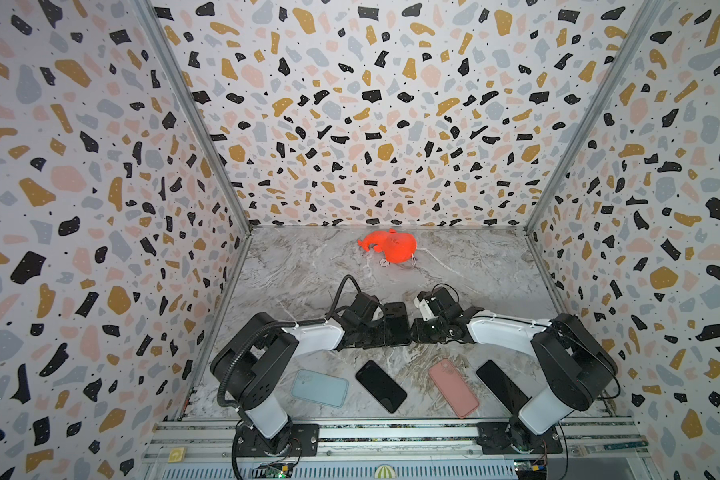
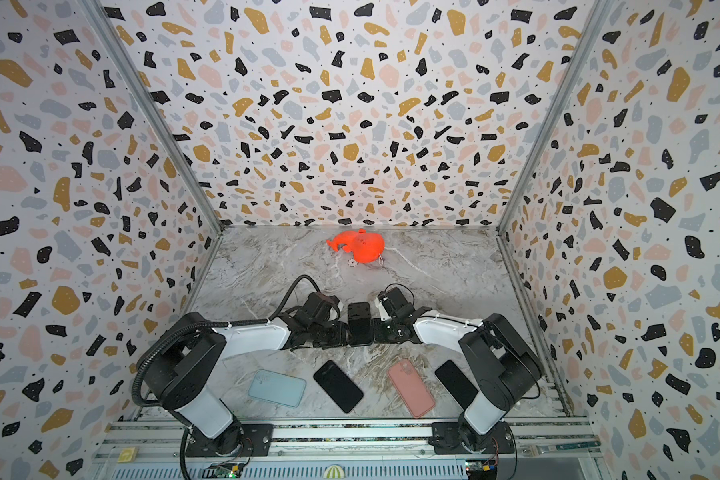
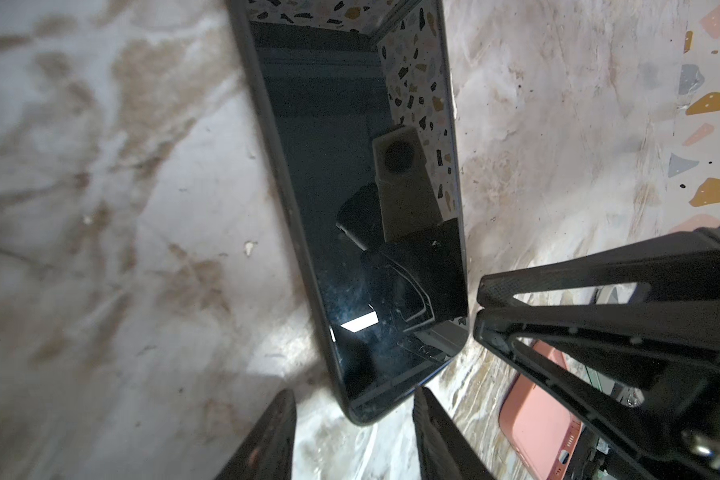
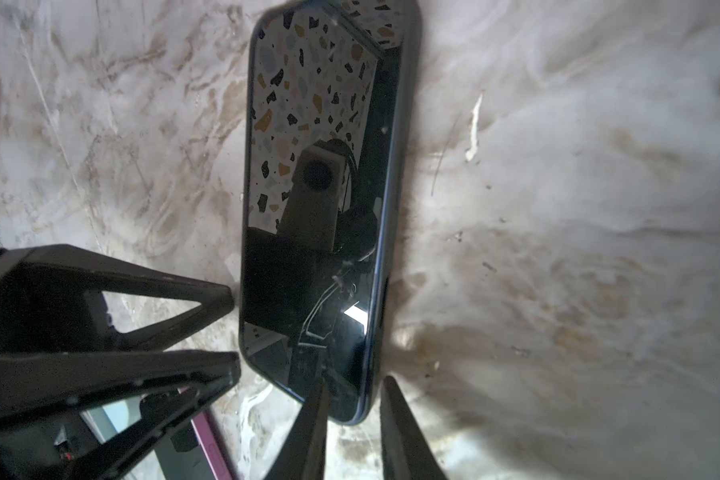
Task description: Put the phone into the phone case
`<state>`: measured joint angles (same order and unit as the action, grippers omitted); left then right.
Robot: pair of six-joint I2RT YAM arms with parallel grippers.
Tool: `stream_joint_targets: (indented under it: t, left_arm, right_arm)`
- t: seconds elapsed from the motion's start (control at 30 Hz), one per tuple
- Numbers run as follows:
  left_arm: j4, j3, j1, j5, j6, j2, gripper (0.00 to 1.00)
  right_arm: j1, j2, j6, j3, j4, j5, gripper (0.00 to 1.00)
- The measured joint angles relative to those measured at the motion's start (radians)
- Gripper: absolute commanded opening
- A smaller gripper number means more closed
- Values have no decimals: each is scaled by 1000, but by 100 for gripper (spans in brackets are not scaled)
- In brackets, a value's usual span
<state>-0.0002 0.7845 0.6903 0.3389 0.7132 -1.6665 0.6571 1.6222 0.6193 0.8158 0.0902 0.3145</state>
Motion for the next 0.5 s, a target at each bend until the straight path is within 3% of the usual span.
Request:
stream_joint_targets:
  t: [0.5]
  left_arm:
    - [23,15,0,22,-10,-25,48]
  right_arm:
    - [18,28,3,1,-10,3,23]
